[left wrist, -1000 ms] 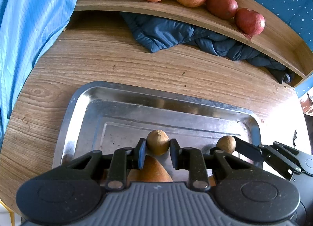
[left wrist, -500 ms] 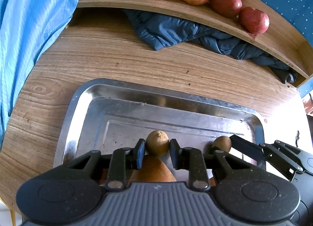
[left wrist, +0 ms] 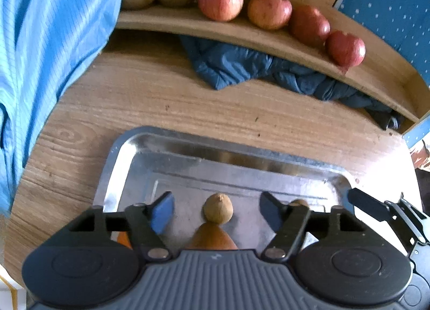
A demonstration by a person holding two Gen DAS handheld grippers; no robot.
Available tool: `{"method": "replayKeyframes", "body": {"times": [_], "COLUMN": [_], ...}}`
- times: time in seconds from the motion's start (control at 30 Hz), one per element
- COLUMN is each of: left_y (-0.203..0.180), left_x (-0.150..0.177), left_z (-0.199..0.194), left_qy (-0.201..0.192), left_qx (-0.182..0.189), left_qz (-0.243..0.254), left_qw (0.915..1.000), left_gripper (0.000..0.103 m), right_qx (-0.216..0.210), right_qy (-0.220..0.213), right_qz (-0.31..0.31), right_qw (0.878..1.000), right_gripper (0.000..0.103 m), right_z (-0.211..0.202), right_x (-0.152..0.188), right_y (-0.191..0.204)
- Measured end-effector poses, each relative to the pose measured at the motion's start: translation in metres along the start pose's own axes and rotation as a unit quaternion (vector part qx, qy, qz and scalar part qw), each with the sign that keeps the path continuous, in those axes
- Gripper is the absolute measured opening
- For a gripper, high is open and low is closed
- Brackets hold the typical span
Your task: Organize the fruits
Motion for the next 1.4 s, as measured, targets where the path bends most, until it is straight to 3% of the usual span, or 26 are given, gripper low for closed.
{"method": "replayKeyframes", "body": {"times": [0.23,0.4,0.77,1.17,1.4], "left_y": [0.003,0.012,0.029,0.044,0.044], "left_x": [-0.004,-0.003,0.006,0.038,0.053], "left_z": [-0.018,-0.03,-0.06,-0.078,-0.096], "left_qy": [-0.026,-0.036,-0.095,-0.105,-0.118], "left_qx": [0.006,0.008,0.02,0.018,0.005], "left_qz": [-0.002,-0.002,0.017,0.012,0.015], "left_qw": [0.9996,0.9993,0.9952,0.9942,0.9929], "left_gripper": [0.094,0.098,0.101,0.101,0.101], "right_qx": [0.013,0.022,0.074,0.112,0.106], "right_qy": [-0.029,-0.048,-0.074,-0.099,-0.104], "right_qz": [0.026,0.038,0.054,0.064,0.075], "right_qw": [0.999,0.998,0.993,0.987,0.986], "right_gripper": [0.093,0.102,0.102,0.102,0.102], "right_z": [-0.024,-0.038,-0.067,-0.121,-0.128], "right_x": [-0.01,-0.012,-0.012,0.006,0.015], "right_y": [-0.003,0.002,0.016,0.026,0.031]}}
Point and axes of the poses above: each gripper's, at about its wrist camera, not at the fingertips, and z roughly the way its jaws point, y to its left, x to its underside, the point moved 1 cm from there along z, roughly the way its jaws point, and after that the axes turned 2 degrees about x, right-handed, at the moved point
